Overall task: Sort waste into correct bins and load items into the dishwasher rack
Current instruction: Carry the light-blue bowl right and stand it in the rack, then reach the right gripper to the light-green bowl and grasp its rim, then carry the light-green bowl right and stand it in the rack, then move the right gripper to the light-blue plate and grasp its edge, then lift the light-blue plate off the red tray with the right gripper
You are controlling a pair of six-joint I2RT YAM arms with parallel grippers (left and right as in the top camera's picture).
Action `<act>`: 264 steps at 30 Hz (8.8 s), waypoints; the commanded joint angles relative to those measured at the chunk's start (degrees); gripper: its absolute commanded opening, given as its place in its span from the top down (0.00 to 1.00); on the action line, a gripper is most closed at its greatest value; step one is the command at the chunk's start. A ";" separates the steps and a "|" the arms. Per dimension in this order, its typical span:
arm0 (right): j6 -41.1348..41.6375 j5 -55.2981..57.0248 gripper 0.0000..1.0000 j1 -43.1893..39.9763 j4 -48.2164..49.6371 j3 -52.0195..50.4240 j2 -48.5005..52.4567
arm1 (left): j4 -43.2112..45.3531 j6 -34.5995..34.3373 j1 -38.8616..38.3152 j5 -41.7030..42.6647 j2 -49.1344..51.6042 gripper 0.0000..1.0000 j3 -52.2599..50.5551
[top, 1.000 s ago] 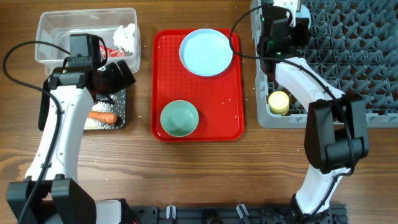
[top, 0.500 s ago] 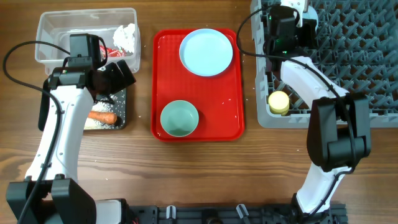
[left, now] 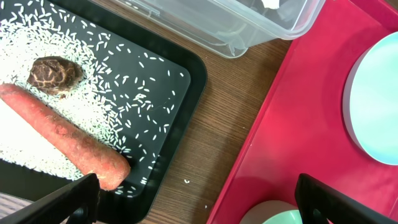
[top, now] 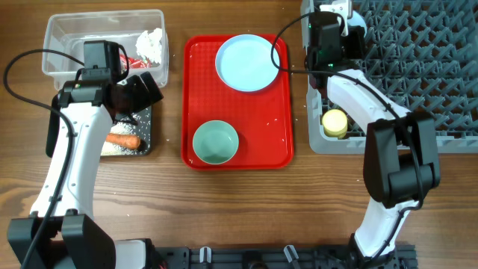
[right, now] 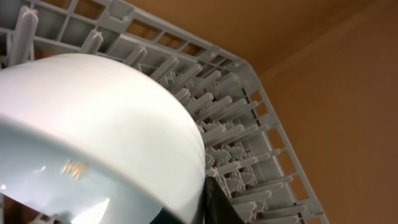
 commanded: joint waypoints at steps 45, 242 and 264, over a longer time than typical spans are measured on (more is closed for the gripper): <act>27.61 -70.44 0.05 18.56 -36.11 -1.33 -11.89 | 0.13 -0.74 0.15 0.46 -0.44 0.00 0.57; 40.17 -62.10 0.41 7.43 -34.51 3.37 -2.84 | 0.13 -0.74 0.15 0.46 -0.44 0.00 0.57; 47.19 -60.59 0.60 7.85 -45.68 1.09 0.26 | 0.13 -0.74 0.15 0.46 -0.44 0.00 0.57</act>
